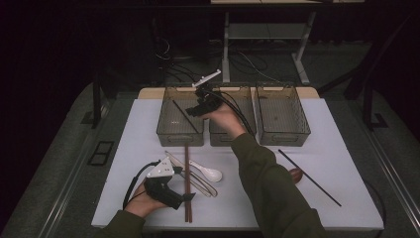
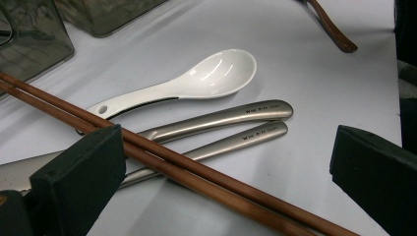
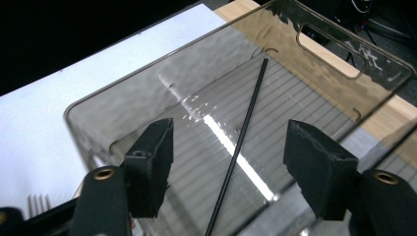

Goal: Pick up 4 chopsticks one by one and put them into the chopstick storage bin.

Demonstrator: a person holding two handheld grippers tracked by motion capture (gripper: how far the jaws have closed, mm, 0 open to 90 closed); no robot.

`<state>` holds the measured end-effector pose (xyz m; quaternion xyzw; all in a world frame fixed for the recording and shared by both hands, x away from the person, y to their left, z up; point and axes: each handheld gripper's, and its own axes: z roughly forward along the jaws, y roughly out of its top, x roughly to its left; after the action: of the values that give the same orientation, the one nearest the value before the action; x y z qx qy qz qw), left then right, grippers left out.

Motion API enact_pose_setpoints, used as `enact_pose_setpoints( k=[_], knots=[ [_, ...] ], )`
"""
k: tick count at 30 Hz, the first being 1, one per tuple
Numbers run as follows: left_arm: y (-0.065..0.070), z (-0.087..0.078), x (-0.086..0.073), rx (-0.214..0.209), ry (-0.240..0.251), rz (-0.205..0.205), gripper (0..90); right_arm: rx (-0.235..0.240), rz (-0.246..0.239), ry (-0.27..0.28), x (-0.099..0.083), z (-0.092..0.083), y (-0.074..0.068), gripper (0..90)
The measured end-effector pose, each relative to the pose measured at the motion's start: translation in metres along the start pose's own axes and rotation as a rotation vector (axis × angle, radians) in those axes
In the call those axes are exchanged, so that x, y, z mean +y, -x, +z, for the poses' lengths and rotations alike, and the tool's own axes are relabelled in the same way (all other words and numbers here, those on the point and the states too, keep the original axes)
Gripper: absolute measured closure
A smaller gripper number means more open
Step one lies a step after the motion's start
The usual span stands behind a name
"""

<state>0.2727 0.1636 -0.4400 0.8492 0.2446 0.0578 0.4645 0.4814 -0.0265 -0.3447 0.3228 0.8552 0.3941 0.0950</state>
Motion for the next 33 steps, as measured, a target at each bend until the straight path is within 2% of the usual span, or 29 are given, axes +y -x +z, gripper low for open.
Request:
enact_pose_setpoints(
  k=[9,13,17,21,33],
  knots=[
    [0.000,0.000,0.000,-0.002,-0.005,0.009,0.0,0.028,-0.018,0.018,-0.019,-0.027,-0.004,31.2],
    [0.001,0.000,0.001,0.000,0.007,-0.009,0.0,0.028,-0.035,0.025,-0.030,-0.039,-0.007,30.9],
    [0.001,0.000,0.001,0.002,0.001,0.002,0.0,0.036,-0.044,0.022,-0.041,-0.051,-0.007,29.8],
    [0.001,0.000,0.001,0.004,0.003,-0.008,0.0,0.038,-0.057,0.024,-0.050,-0.066,-0.008,28.6],
    [0.002,0.001,0.001,-0.001,-0.008,0.002,0.0,0.038,-0.074,0.053,-0.089,-0.099,-0.001,22.8]
  ],
)
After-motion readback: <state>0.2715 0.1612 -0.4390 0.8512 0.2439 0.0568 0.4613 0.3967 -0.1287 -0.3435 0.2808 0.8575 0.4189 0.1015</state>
